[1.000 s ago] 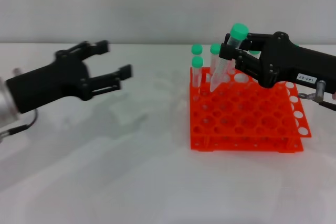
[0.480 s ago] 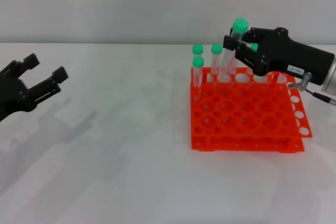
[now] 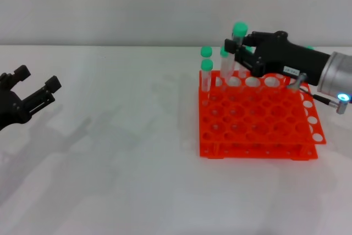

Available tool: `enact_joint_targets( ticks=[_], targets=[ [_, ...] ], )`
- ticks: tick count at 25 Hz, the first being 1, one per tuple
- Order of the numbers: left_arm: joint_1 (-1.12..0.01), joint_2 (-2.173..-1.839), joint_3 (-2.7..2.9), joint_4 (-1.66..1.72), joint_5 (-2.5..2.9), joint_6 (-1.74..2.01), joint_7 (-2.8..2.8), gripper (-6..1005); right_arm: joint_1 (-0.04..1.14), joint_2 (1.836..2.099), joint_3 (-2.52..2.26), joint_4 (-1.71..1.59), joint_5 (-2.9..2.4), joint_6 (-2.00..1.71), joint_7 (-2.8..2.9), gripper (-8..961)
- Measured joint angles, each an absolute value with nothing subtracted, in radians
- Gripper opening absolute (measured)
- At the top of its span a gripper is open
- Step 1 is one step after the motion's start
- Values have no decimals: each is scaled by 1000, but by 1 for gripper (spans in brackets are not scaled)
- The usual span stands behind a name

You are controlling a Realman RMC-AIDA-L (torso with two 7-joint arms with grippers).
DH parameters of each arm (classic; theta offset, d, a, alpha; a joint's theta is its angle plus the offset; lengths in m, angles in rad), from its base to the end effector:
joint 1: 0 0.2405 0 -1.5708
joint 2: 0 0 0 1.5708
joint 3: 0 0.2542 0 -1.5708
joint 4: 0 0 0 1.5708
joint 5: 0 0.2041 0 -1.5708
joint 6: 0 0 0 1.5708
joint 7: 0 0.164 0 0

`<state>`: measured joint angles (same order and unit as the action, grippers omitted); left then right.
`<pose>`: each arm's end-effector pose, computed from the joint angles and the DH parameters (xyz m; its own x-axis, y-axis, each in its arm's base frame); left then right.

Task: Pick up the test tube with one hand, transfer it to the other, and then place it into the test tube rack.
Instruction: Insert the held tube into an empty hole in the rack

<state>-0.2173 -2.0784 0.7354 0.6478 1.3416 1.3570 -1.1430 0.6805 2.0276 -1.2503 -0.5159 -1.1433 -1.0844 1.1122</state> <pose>-0.3220 0.3086 0.0558 0.5855 0.1072 0.8036 0.7254 -0.5118 -0.4603 0.1646 0.4197 -0.0247 0.7410 -0.0479 -0.6698 -0.4092 -0.8231 -0.3938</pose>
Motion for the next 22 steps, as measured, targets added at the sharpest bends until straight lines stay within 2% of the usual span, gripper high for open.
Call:
enact_joint_targets(
  ticks=[22],
  targets=[
    [-225,-2079,735,616,1341,1353,-1131,894,702,2028,-1389,-479,-1043,-906,1066,253]
  ],
)
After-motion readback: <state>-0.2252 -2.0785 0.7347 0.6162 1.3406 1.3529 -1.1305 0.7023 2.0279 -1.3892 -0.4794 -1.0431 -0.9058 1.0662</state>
